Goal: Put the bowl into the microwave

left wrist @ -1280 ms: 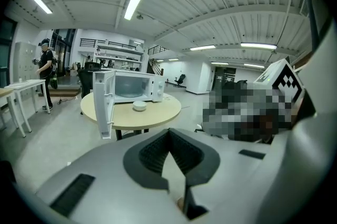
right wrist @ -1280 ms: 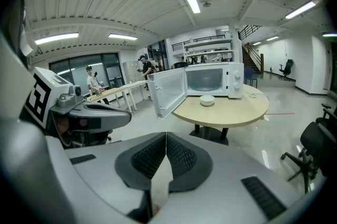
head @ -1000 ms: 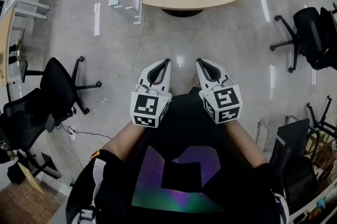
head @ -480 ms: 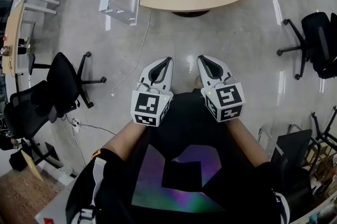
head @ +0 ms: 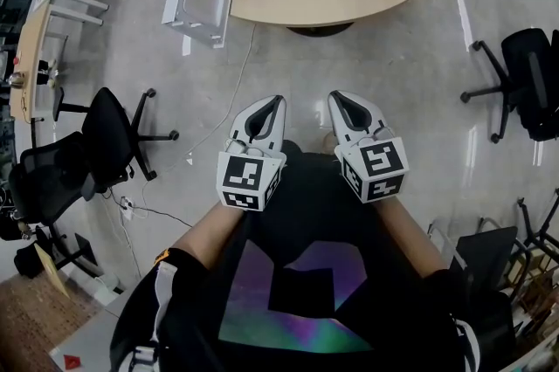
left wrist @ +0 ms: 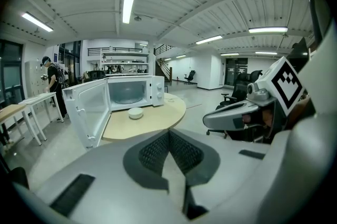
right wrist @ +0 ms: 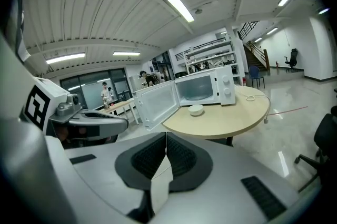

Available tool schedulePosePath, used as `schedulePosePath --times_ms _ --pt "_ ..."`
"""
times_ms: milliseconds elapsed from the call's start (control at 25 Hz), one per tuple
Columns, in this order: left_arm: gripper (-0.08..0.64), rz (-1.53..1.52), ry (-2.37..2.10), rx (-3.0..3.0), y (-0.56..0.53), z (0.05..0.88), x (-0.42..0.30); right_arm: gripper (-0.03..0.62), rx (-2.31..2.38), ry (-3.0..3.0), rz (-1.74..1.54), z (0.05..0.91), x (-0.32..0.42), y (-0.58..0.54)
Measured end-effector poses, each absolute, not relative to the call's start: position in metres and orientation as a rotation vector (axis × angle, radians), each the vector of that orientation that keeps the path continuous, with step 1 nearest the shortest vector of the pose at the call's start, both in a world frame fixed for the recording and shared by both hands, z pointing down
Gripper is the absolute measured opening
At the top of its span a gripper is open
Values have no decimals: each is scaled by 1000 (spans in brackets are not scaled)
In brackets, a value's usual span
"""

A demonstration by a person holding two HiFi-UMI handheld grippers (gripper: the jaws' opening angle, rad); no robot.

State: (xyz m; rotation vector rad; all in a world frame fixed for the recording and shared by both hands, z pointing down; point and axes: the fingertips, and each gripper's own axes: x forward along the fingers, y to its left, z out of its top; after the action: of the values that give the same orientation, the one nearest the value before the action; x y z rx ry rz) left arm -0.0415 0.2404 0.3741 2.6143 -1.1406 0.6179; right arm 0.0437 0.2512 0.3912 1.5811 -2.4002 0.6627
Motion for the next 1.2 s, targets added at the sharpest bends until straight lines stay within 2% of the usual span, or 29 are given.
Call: schedulePosePath --times_ms 480,1200 --pt "46 575 -1126 2579 226 383 -41 15 1535 -2352 686 404 40 242" --pt "46 525 -1040 2601 110 383 -41 17 1532 -2228 698 408 31 138"
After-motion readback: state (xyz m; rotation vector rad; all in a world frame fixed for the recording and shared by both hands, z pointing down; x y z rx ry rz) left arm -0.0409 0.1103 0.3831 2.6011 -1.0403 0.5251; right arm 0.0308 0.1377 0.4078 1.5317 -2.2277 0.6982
